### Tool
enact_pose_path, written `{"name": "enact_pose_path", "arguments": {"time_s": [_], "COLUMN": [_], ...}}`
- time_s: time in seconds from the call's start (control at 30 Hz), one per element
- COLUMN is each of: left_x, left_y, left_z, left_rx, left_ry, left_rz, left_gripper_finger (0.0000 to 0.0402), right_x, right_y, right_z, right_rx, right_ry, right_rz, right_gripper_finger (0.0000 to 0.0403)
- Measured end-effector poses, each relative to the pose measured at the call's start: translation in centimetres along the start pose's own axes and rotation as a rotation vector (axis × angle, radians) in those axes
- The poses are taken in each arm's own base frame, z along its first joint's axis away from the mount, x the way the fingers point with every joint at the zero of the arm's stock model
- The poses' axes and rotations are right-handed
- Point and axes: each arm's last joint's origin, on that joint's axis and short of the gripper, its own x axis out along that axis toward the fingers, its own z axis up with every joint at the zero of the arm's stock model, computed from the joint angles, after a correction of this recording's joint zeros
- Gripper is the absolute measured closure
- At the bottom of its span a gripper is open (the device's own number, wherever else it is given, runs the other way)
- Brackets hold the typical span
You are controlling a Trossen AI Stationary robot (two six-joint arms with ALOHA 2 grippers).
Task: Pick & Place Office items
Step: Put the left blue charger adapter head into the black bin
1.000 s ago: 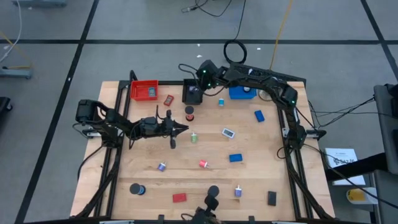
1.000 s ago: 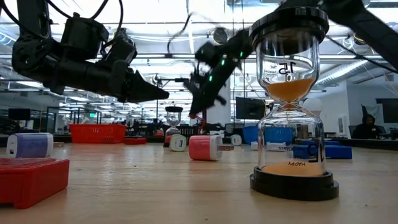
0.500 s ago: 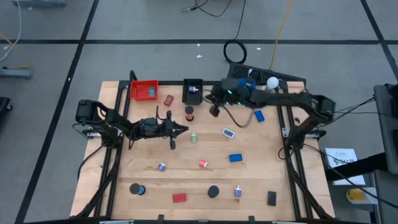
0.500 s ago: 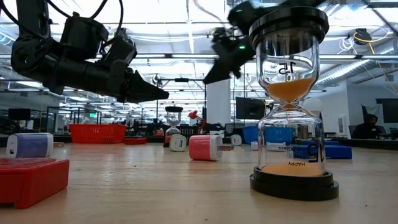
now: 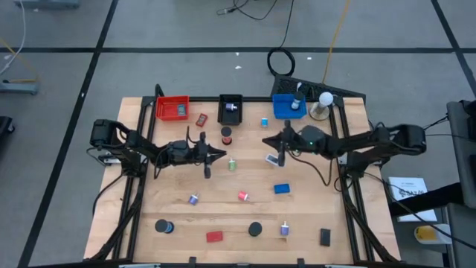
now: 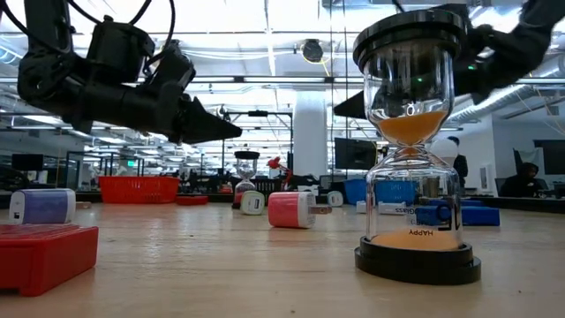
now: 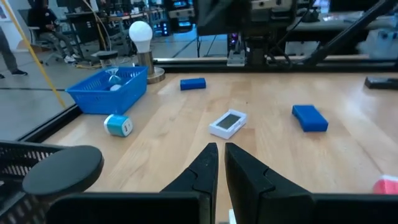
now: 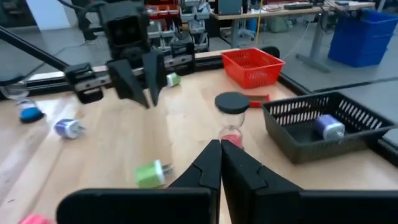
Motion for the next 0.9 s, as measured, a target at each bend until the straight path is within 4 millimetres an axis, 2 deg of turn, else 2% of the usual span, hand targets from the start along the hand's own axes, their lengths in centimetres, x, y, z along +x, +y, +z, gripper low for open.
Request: {"name": "enact_pose_path", "arguments": {"time_s": [0.2,0.4,0.5,0.6,0.83,0.9], "left_x": [0.4,0.4,0.3,0.0,-1.9,-2.5], "left_y": [-0.1,-0.4,-1.0,-1.5,-2.1,-2.2], "left_z": [0.4,0.5,0.7,1.5,3.4,3.8], "left_rx": [-0.068,-0.073,-0.062,-0.06,0.011,-0.017], "left_ry": [-0.015,-0.016,-0.02,-0.047,0.038,0.062], "left_rz": [-0.005,-0.016,-0.041,-0.059,0.02,0.021], "left_gripper_finger": [0.0364,0.0365,0.038,0.0396,0.0398,0.0394], "right_x": [-1.8,-2.7,-3.0,-3.2,-3.5,-3.5], "right_y": [0.6,0.5,0.5,0.5,0.4,0.4], "right_z": [-0.2,-0.8,-1.4,-2.0,-2.6,-2.6], "right_rx": [-0.044,-0.038,-0.039,-0.039,-0.039,-0.039], "right_ry": [-0.032,-0.026,-0.01,0.008,0.021,0.022], "right_rz": [0.025,0.026,0.025,0.024,0.023,0.023], "right_gripper_finger": [0.0399,0.0399,0.0399,0.0399,0.0399,0.0399]}}
